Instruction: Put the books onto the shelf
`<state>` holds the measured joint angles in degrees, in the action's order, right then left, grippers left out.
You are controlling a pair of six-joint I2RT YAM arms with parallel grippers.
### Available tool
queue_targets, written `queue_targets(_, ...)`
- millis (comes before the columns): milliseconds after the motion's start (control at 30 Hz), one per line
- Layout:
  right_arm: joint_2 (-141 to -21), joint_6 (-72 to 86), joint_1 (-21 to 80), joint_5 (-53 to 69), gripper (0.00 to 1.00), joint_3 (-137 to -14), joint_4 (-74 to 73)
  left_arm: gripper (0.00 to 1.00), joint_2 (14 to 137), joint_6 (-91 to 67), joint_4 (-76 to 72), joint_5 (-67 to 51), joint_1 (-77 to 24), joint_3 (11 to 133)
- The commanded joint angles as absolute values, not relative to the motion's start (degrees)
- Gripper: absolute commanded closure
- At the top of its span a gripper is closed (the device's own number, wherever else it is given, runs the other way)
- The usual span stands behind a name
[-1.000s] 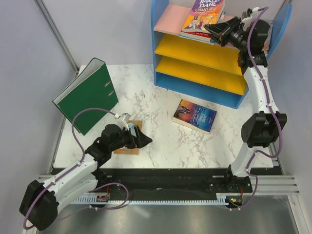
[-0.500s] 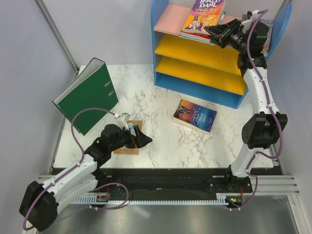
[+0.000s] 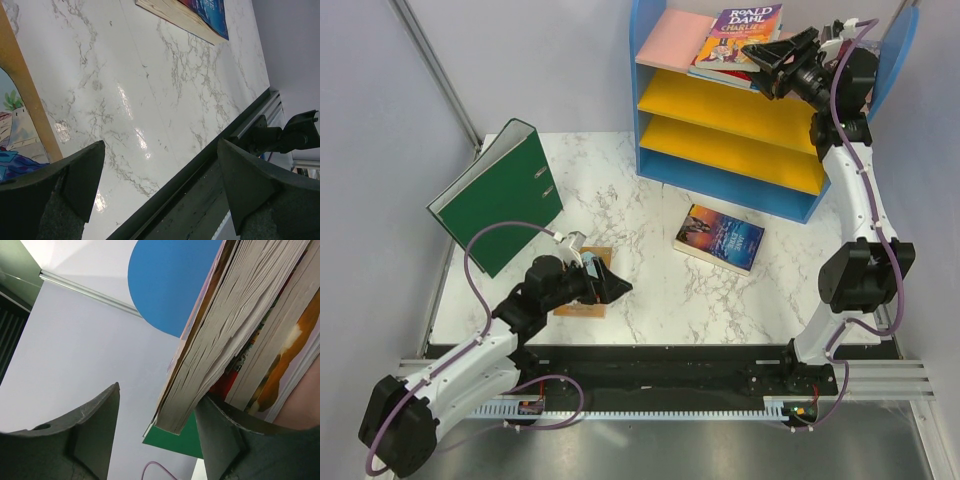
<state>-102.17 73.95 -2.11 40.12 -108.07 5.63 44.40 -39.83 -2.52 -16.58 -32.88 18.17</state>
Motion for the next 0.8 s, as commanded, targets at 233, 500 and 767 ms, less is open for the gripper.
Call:
queue_targets(233,-100.4,76.4,-2.5,44.3,0.19,-107.8,6.8,0.00,42.3,-41.1,-4.4,-16.3,-33.0,17.2)
queue_targets(500,-100.0,77.5,-3.0,47.1,0.02,-110.7,4.3,0.00,42.0,-41.3,-4.2,-16.0,-33.0,17.0)
queue_targets(767,-99.2,76.5,-4.1,48.3,0.02,-111.0,0.7,0.00,41.7,-41.3,-4.1,-16.1,-33.0,17.1)
